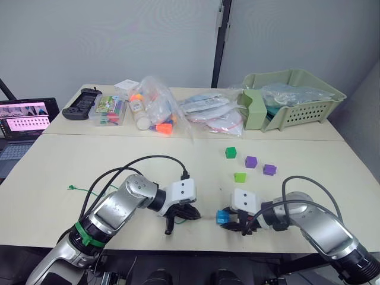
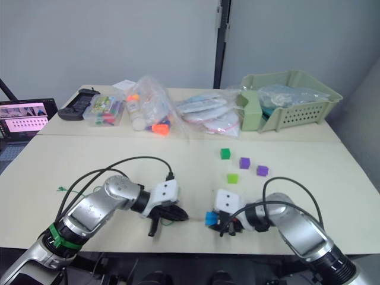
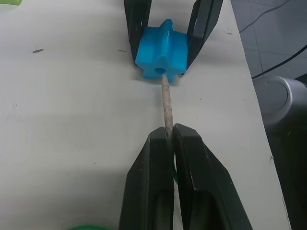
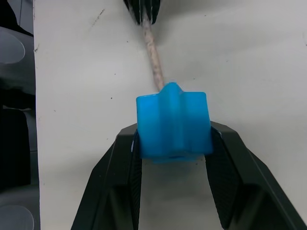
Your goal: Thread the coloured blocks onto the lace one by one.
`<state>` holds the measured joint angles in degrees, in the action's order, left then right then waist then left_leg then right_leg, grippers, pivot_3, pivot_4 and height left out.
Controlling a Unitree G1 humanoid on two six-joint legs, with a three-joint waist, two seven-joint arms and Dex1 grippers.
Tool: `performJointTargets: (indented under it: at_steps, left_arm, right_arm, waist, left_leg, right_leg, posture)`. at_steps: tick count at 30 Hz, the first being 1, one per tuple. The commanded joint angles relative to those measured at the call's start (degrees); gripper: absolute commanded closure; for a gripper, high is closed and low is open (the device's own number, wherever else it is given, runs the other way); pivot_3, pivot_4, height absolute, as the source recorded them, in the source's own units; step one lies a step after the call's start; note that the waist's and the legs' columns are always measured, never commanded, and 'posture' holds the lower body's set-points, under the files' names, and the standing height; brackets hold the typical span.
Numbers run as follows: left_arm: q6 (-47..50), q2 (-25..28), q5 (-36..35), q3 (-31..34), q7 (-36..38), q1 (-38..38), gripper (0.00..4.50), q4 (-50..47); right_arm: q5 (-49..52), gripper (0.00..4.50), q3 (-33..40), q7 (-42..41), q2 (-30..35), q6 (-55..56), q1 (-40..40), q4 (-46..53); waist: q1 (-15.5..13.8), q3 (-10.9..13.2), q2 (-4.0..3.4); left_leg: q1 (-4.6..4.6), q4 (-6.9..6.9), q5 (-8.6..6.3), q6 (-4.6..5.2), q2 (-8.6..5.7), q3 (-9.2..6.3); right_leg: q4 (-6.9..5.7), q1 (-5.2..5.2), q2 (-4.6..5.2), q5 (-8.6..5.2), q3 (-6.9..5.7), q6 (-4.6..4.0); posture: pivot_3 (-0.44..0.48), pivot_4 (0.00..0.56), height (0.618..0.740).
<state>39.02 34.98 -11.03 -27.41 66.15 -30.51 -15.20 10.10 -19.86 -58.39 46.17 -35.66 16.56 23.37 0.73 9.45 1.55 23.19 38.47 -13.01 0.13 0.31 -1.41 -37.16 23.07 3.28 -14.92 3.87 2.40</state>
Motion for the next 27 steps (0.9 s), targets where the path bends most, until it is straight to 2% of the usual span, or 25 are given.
performJointTargets:
  at_steps: [1,5,15,22,27]
  left_arm:
    - [-0.8,-1.1,0.0,-0.3,-0.5,-1.2,4.5,-0.6]
    - [-0.9,-2.5,0.4,-0.7,-1.4,-1.8,4.5,0.1]
    - [-1.0,-1.6,0.2,-0.3,-1.4,-1.7,4.5,-0.6]
    - [-0.5,-3.7,0.0,-0.5,-2.4,-1.9,4.5,-0.2]
    - [-1.5,-7.4,0.5,-2.0,-3.3,-3.3,4.5,2.0]
  right_arm:
    - [-0.8,3.15,-0.3,1.0,-0.4,-0.9,0.2,1.3]
    - [-0.8,3.15,-0.6,1.2,-0.6,-1.4,0.1,1.9]
    - [-0.5,3.15,0.5,1.1,0.7,-1.4,-1.1,2.2]
    - [-0.4,3.15,-0.1,1.5,-0.2,-2.0,-0.6,2.6]
    - [-0.4,3.15,-0.3,1.8,-0.6,-2.3,-0.5,2.9]
  waist:
    - [0.0,0.0,0.0]
    - [0.0,0.0,0.0]
    - [-0.1,0.0,0.0]
    - [0.0,0.0,0.0]
    - [-0.1,0.0,0.0]
  left_leg:
    - [0.0,0.0,0.0,0.0,0.0,0.0]
    - [0.0,0.0,0.0,0.0,0.0,0.0]
    - [0.01,0.0,0.0,0.0,-0.01,-0.01]
    - [0.02,0.01,0.0,0.0,-0.01,-0.01]
    - [0.0,0.01,0.0,0.0,-0.02,0.0]
  right_leg:
    - [0.0,0.0,0.0,0.0,0.0,0.0]
    - [0.0,-0.01,0.0,0.0,0.0,0.0]
    - [0.01,0.0,0.01,0.0,0.0,0.0]
    - [0.0,0.01,0.0,0.0,0.01,0.0]
    - [0.01,-0.03,0.01,0.0,0.0,0.0]
  posture:
    - [0.0,0.15,0.74]
    - [0.0,0.15,0.74]
    - [0.0,0.15,0.74]
    - [0.0,0.15,0.74]
    - [0.0,0.15,0.74]
